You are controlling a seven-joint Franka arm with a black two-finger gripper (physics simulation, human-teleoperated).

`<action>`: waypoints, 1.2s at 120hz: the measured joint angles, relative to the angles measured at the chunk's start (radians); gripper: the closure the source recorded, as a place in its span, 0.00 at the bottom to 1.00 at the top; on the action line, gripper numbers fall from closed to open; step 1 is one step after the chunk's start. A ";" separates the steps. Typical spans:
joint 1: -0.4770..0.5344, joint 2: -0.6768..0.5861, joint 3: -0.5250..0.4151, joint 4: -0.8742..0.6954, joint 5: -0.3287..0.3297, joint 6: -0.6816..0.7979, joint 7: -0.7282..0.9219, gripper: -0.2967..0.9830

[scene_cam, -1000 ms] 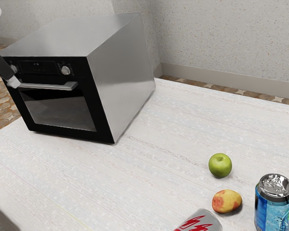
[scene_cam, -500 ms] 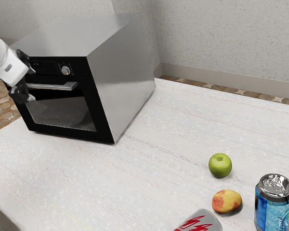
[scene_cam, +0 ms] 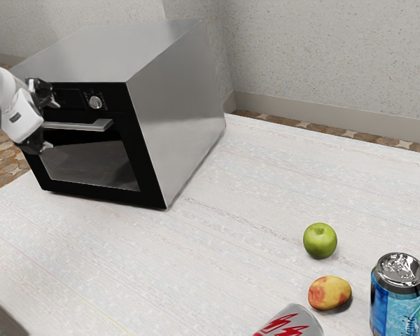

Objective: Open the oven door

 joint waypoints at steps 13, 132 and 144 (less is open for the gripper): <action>0.002 0.000 0.001 -0.014 0.005 0.024 0.025 0.23; 0.004 0.073 0.042 -0.021 -0.005 0.062 0.128 0.23; 0.002 0.018 0.034 -0.084 -0.003 0.062 0.130 0.25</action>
